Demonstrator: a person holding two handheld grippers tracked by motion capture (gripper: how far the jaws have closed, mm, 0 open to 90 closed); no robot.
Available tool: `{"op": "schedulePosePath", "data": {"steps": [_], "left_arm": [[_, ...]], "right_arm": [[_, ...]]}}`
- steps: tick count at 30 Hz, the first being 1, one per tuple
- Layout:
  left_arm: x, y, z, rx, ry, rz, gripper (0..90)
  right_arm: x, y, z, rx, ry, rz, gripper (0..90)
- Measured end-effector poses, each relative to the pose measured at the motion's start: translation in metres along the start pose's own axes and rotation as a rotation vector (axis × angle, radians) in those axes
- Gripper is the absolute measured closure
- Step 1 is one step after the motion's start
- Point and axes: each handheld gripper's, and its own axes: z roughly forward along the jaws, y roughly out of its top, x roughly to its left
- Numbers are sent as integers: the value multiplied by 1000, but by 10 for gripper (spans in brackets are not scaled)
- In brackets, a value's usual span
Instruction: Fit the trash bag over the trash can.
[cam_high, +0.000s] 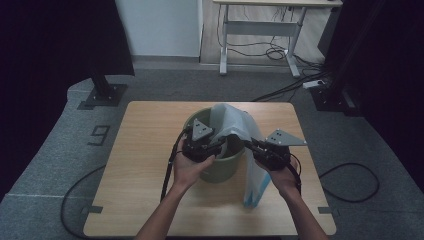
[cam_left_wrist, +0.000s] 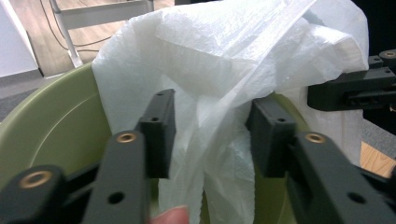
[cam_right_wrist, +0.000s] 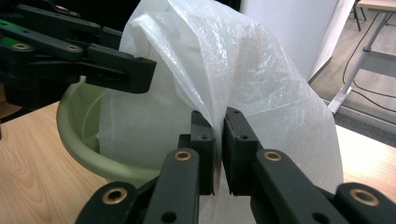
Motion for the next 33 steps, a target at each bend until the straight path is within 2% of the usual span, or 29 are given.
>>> {"op": "schedulePosePath", "data": {"steps": [4,7,9,10,11,14,16,17,19,21,22,23,26,28,30,31,32,33], "left_arm": [[0,1,3,-7,-11,-3,713],[7,0,3,-5,-52,-19,805],[9,-1,2,-10,-62,-19,841],[9,-1,2,-10,-62,-19,850],[11,-2,1,-12,-65,-25,857],[12,-3,0,-11,-66,-26,872],[13,-4,-2,-10,-66,-29,877],[14,-4,-3,-8,-65,-29,878],[15,-4,-3,-8,-64,-30,879],[15,-4,-3,-11,-71,-37,878],[15,-4,-3,-11,-71,-37,877],[15,-4,-4,-13,-75,-39,876],[16,-4,-4,-12,-80,-43,876],[18,-4,-5,-11,-79,-45,876],[18,-4,-5,-10,-79,-45,876],[19,-4,-7,-11,-77,-43,877],[19,-4,-8,-13,-76,-45,877],[19,-4,-8,-13,-76,-45,877]], "right_arm": [[1,-1,0,-5,11,3,798],[5,-5,-4,-21,25,7,669],[11,-11,-10,-36,16,-3,589],[11,-11,-10,-36,16,-3,589],[17,-17,-17,-54,1,-6,522],[24,-30,-24,-79,-17,-3,449],[26,-37,-27,-93,-18,5,433],[28,-48,-30,-97,-28,18,392],[31,-58,-31,-98,-30,37,356],[34,-70,-30,-92,-30,48,337],[34,-70,-30,-92,-30,48,337],[37,-81,-25,-63,-35,67,322],[39,-89,-19,-34,-53,75,311],[40,-99,-9,0,-96,92,306],[38,-104,-2,20,-110,105,305],[37,-107,1,25,-111,114,317],[35,-110,4,31,-107,125,372],[35,-110,4,31,-107,125,372]]}}
